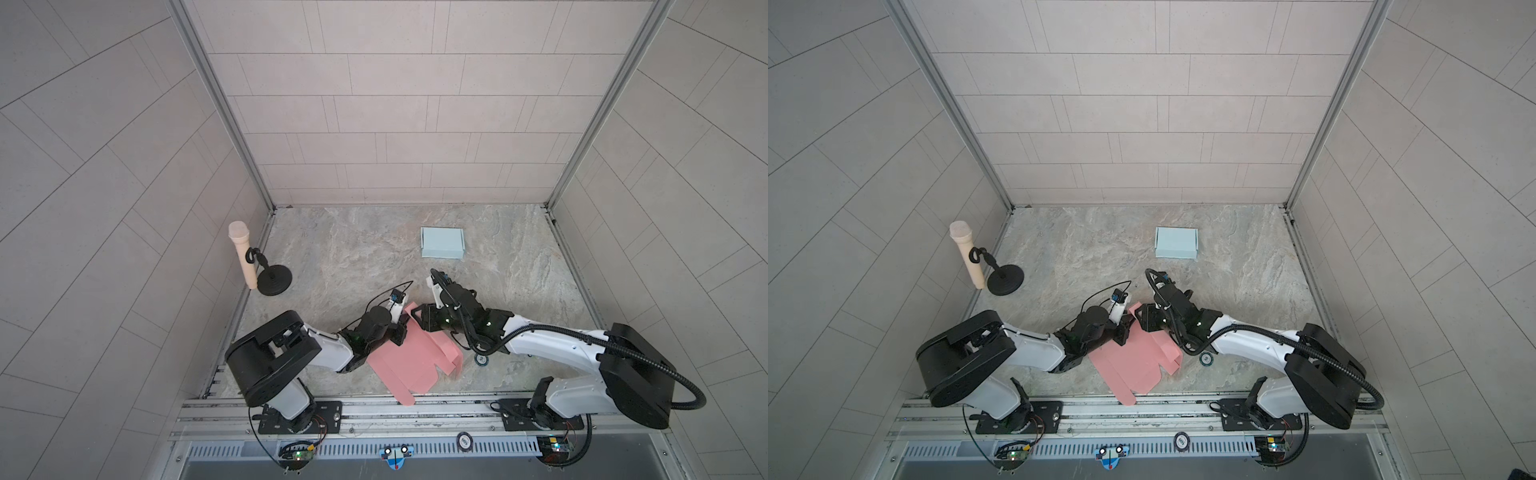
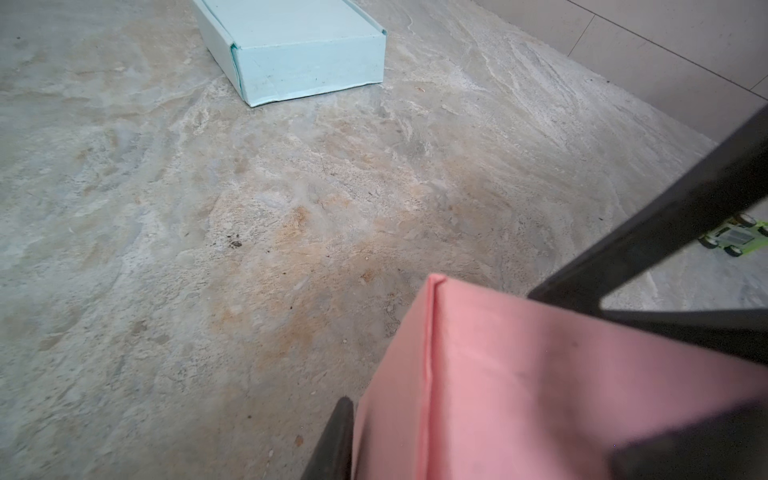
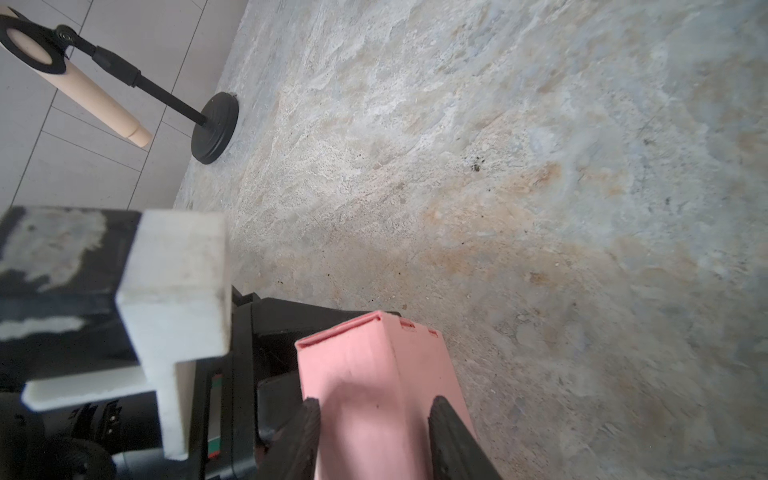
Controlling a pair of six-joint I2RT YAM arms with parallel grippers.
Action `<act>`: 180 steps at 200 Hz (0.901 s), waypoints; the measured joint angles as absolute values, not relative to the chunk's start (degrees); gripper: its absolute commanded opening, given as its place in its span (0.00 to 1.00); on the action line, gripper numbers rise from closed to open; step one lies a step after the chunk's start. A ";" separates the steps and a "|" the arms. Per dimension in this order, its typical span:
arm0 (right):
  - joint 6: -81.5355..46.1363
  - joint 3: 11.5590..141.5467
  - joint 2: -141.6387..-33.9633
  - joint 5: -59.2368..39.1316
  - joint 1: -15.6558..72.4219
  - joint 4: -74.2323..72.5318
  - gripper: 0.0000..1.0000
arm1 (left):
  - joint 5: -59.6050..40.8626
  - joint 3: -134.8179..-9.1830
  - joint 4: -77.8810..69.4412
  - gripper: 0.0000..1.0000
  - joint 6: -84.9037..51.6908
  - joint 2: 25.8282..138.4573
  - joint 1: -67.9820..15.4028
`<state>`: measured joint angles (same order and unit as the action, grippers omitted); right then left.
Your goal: Fold the paper box
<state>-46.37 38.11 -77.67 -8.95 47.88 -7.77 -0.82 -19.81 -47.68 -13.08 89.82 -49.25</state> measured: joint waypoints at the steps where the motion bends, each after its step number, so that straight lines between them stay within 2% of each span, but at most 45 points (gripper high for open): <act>1: -46.37 38.09 -77.67 -8.99 47.86 -7.84 0.45 | -0.82 -19.81 -47.70 0.23 -13.04 89.80 -49.25; 30: -46.59 37.98 -77.78 -9.26 47.57 -8.38 0.44 | -0.93 -20.56 -47.81 0.22 -13.06 89.82 -49.01; 66: -46.59 37.98 -77.80 -9.23 47.48 -8.62 0.43 | -1.21 -21.50 -47.79 0.16 -12.88 89.91 -48.66; 114: -46.59 37.98 -77.84 -9.28 47.31 -8.51 0.41 | -1.17 -21.47 -47.92 0.20 -13.08 89.91 -48.64; 180: -45.80 39.20 -77.65 -8.62 47.29 -6.63 0.40 | -1.15 -21.45 -46.83 0.07 -13.02 89.17 -48.64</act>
<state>-45.80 39.20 -77.65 -8.62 47.29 -6.63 -1.15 -21.45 -46.83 -13.02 89.17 -48.64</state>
